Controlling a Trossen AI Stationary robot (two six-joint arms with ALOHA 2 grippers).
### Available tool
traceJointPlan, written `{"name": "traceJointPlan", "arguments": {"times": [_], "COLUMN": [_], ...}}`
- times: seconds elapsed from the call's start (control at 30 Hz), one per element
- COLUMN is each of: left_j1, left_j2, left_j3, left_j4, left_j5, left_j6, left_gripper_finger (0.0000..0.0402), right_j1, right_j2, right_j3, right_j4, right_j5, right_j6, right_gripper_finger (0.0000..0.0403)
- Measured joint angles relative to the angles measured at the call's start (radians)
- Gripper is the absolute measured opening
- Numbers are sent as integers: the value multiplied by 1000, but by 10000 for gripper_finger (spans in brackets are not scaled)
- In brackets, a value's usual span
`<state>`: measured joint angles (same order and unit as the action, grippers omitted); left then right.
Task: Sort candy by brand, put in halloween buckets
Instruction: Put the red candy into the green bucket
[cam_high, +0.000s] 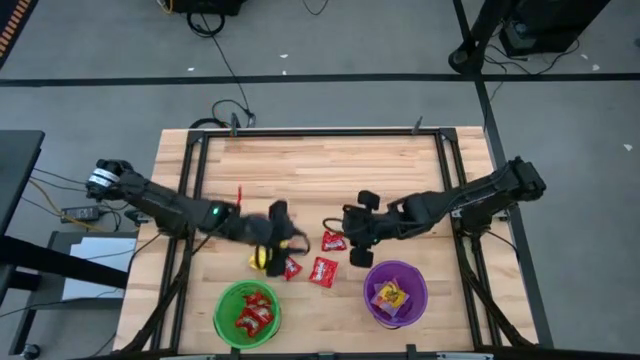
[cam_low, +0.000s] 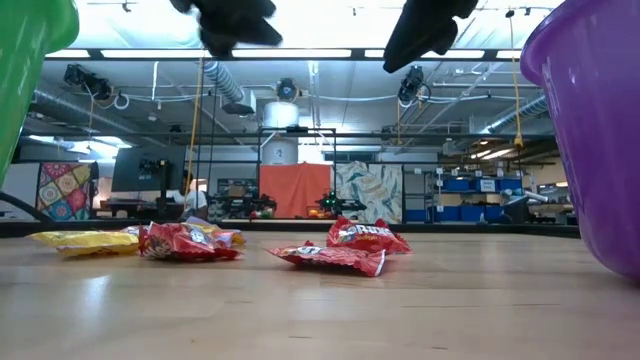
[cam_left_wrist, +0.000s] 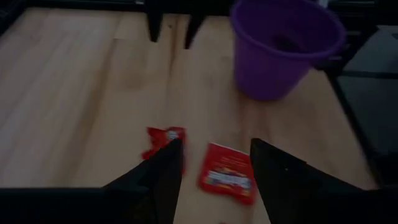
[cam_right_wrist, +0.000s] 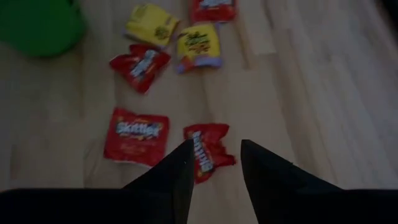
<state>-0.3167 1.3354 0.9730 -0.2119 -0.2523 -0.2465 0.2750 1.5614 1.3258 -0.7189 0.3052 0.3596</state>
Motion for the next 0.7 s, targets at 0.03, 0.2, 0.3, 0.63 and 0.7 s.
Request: {"name": "traceJointPlan", "arguments": {"times": [0.03,0.2,0.3,0.63,0.7], "left_j1": [-32,-137,-177,-231,-229], "left_j2": [0,0,0,0,0], "left_j3": [0,0,0,0,0], "left_j4": [-1,37,85,137,134], "left_j5": [-26,-79,-81,-186,-199], "left_j6": [-23,-87,-99,-41,-30], "left_gripper_finger": [193,193,193,193,193], "right_j1": [6,14,10,-23,-31], "right_j2": [5,8,8,8,8], "right_j3": [0,0,0,0,0], "right_j4": [1,9,31,76,94], "right_j5": [-6,-69,-65,91,94], "right_j6": [0,-44,-86,-151,-140], "right_gripper_finger": [143,143,143,143,143]}}
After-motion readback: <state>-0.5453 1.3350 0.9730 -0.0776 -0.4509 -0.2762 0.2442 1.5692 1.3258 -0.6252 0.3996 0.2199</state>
